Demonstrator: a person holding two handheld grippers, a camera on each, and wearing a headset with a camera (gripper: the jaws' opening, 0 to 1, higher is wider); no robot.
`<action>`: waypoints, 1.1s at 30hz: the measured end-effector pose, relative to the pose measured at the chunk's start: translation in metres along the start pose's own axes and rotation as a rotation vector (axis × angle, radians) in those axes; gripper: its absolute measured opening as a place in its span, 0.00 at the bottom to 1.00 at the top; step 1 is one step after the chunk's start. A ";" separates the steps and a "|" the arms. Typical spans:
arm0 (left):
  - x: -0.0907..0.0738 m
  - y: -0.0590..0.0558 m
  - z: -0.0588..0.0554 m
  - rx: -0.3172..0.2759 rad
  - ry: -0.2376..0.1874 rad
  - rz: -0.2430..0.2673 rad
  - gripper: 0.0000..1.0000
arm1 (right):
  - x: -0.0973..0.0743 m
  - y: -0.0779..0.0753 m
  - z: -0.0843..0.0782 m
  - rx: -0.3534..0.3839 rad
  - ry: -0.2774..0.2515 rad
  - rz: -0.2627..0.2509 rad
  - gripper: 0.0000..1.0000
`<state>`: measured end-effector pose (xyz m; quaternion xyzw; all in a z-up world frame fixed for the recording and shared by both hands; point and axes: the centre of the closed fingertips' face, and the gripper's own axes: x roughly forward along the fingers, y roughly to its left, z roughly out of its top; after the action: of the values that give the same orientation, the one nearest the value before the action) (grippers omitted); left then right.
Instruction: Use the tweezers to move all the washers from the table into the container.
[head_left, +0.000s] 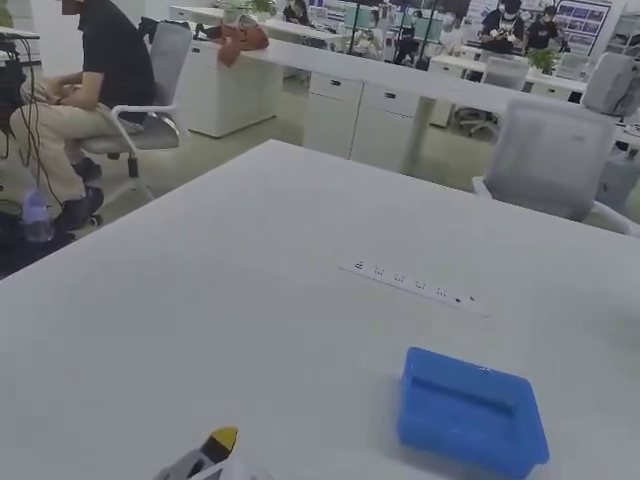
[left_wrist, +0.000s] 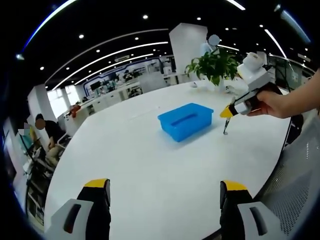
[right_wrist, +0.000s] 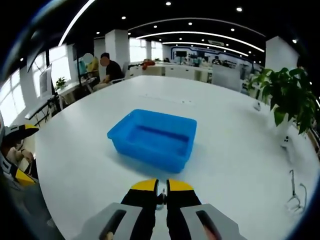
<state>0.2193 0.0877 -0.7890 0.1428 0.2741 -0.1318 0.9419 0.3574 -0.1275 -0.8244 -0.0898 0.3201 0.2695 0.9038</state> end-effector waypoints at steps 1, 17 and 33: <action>0.000 0.000 0.000 0.000 0.000 0.000 0.93 | 0.000 -0.001 -0.001 0.003 0.000 -0.004 0.02; -0.001 -0.001 0.001 0.012 -0.007 -0.003 0.93 | -0.002 -0.007 -0.008 0.103 0.022 -0.007 0.01; -0.002 -0.002 0.003 0.015 -0.015 -0.005 0.92 | -0.013 -0.012 0.004 0.127 0.006 -0.005 0.00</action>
<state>0.2185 0.0852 -0.7863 0.1479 0.2667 -0.1373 0.9424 0.3576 -0.1415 -0.8137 -0.0335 0.3390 0.2463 0.9074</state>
